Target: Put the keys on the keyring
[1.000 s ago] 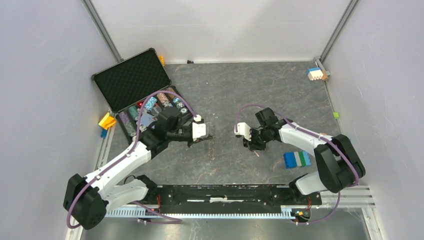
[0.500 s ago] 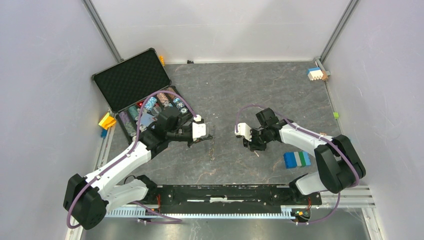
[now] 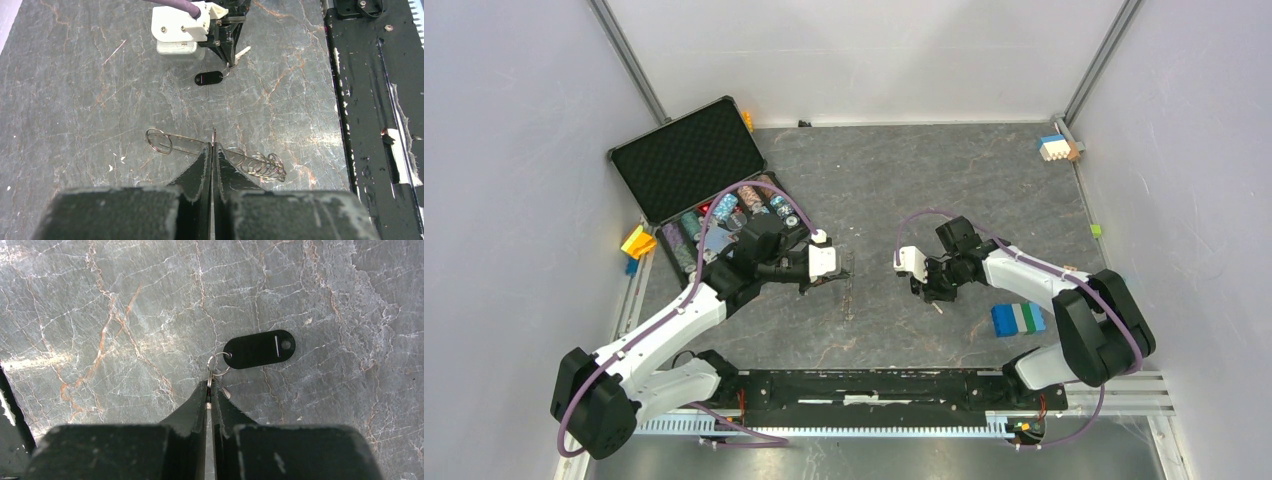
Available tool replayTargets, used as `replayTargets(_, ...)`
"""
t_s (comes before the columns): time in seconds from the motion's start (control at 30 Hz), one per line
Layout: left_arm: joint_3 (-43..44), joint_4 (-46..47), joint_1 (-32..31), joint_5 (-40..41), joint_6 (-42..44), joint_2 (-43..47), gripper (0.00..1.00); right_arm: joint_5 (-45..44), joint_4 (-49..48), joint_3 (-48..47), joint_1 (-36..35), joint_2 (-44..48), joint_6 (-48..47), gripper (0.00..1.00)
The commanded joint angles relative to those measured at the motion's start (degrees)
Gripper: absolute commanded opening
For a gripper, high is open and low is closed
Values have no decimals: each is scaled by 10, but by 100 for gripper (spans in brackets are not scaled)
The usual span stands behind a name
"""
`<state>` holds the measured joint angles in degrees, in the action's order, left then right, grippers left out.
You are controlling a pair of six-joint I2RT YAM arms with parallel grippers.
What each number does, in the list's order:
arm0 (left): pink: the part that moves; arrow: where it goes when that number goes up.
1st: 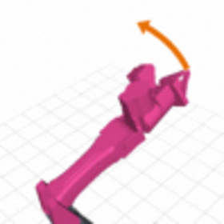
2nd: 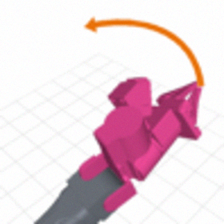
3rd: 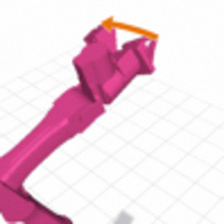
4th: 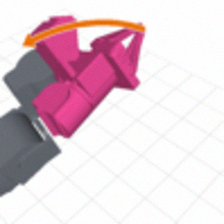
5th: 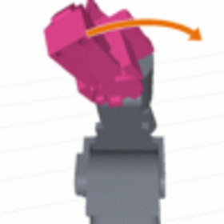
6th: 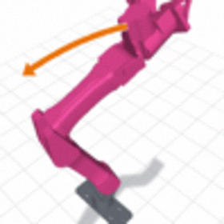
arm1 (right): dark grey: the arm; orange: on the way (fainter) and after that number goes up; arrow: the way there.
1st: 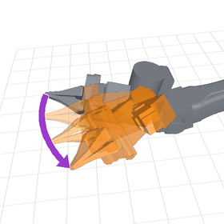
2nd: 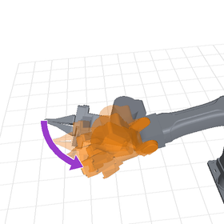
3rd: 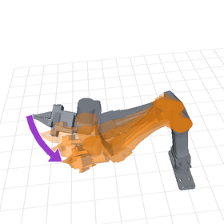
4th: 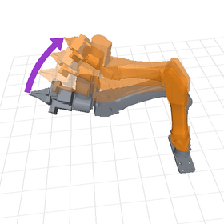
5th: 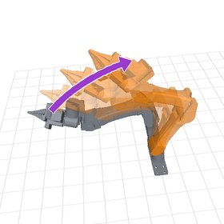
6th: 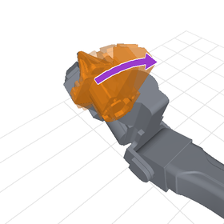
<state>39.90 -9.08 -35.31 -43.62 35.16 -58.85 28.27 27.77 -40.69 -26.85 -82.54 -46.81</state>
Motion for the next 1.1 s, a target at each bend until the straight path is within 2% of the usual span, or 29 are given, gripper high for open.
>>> replayTargets(0.0,1,24,4,-12,-2,11,2,8,-9,2,2,-2,-7,8)
replayTargets(0.27,1,24,3,-12,-3,12,2,8,-15,-1,2,2,-6,0)
replayTargets(0.43,3,27,4,-13,-10,8,2,19,-14,-10,2,37,-13,0)
replayTargets(0.67,17,38,3,-24,-55,-5,2,116,22,-48,3,103,-48,0)
replayTargets(0.83,64,22,2,-23,-95,-33,2,191,40,-91,3,126,-42,0)
replayTargets(0.93,119,-31,-8,15,-94,-58,2,206,17,-103,1,143,-6,0)
replayTargets(1.07,178,-100,-39,122,-78,-89,2,219,-28,-113,-4,159,71,0)
